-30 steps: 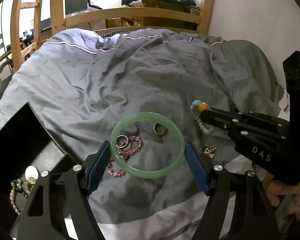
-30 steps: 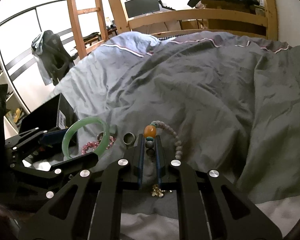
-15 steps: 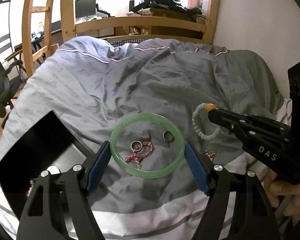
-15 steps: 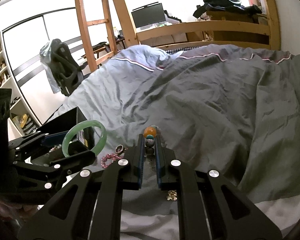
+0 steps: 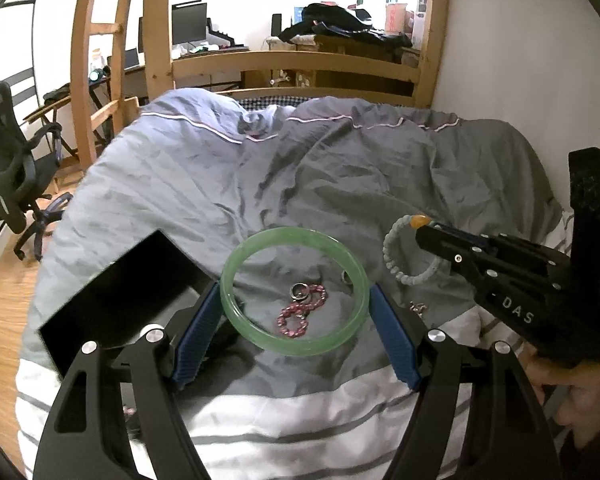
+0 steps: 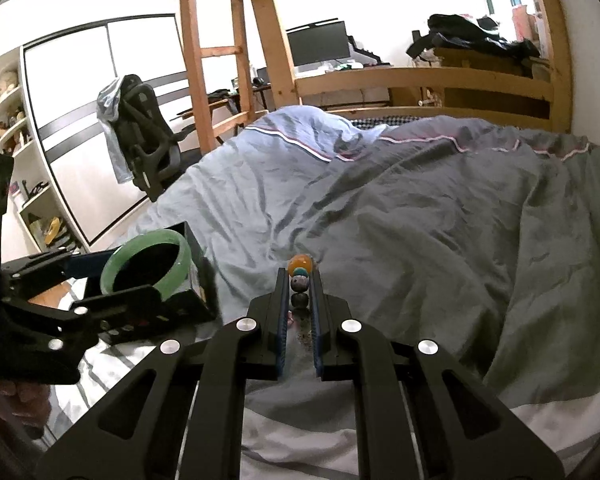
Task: Organize jewelry
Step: 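Lower the bangle and grey bracelet into the black box and open both grippers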
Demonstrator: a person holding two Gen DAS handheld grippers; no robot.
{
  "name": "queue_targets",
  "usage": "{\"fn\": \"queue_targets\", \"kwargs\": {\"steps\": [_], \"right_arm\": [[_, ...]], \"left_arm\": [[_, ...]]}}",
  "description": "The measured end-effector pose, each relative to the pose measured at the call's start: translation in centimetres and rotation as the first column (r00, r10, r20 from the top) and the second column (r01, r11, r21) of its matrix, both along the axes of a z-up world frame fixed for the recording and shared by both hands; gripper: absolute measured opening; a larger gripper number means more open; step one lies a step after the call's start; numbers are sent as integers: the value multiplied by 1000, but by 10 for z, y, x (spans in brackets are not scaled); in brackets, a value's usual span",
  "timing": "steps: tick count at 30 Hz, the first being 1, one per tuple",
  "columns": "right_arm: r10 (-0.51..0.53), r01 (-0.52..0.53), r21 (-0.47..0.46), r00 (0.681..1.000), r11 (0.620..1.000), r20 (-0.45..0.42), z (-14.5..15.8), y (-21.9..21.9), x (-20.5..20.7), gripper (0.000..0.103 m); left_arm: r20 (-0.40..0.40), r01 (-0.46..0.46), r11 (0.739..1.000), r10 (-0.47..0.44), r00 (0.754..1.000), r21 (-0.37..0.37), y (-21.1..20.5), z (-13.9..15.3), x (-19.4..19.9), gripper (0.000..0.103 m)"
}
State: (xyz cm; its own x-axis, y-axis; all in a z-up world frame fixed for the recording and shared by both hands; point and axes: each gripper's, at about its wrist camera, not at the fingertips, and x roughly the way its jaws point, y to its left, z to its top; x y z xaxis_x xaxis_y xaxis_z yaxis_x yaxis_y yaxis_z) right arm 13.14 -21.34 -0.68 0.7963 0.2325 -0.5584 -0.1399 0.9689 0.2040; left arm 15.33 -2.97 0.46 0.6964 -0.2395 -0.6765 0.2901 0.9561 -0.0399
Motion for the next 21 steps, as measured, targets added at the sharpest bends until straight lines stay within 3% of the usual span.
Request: {"fn": "queue_targets", "kwargs": {"steps": [21], "right_arm": [[130,-132,22,989,991,78,28,60,5,11]], "left_arm": [[51,-163,986,161,986,41,83,26,-14,73]]}}
